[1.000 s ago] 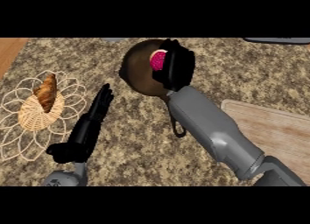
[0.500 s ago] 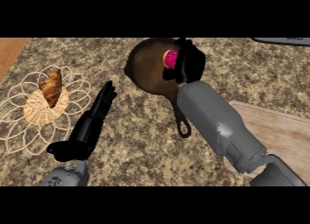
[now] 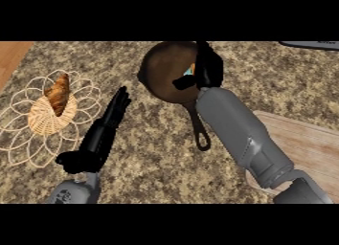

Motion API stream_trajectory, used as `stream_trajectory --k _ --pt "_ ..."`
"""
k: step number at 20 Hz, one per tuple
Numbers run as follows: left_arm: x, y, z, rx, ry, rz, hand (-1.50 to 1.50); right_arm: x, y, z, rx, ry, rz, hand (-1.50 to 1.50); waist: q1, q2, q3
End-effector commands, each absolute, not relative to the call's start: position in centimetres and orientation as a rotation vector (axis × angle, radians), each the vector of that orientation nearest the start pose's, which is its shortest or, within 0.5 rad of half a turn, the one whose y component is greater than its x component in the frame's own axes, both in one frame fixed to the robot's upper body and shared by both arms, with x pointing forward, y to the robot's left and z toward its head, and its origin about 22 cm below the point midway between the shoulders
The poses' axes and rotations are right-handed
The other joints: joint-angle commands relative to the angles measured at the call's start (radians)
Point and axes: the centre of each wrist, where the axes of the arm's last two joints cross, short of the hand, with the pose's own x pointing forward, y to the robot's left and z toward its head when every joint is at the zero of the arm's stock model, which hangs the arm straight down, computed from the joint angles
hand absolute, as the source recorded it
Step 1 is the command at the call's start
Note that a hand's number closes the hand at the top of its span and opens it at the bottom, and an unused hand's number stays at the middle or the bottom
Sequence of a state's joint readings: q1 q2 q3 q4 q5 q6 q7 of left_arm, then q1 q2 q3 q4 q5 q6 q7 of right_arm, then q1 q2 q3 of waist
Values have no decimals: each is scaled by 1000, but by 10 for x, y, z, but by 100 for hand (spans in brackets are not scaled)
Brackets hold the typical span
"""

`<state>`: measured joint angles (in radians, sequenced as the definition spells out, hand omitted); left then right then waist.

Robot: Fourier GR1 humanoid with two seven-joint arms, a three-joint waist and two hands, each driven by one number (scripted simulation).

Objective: Pick the cupcake from the cutting board and place it in the pan

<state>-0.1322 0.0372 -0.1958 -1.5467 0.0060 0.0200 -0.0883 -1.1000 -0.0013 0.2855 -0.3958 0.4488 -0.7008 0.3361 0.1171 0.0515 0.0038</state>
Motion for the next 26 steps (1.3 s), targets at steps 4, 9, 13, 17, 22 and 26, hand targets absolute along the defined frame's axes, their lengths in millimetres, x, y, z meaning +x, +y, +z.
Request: stream_trajectory --k 4,9,13,17,22,26 --pt "261 179 21 -169 -1748 -203 0 431 -77 74 -759 -1638 176 -150 -7 -8 0" --pt "264 193 29 -118 -1714 -173 0 426 -101 54 -576 -1663 73 -150 -51 -25 0" --pt "256 194 15 -93 -1711 -170 0 424 -115 41 -396 -1715 52 -150 -67 -32 -1" --pt "255 193 23 -78 -1707 -146 0 407 -133 8 -211 -1713 99 -150 -96 -45 -2" --pt "248 205 12 -72 -1696 -133 0 396 -137 -11 -151 -1743 185 -150 -106 -49 -3" --pt "239 206 4 -81 -1695 -132 0 386 -145 -18 -176 -1764 255 -150 -112 -52 -4"
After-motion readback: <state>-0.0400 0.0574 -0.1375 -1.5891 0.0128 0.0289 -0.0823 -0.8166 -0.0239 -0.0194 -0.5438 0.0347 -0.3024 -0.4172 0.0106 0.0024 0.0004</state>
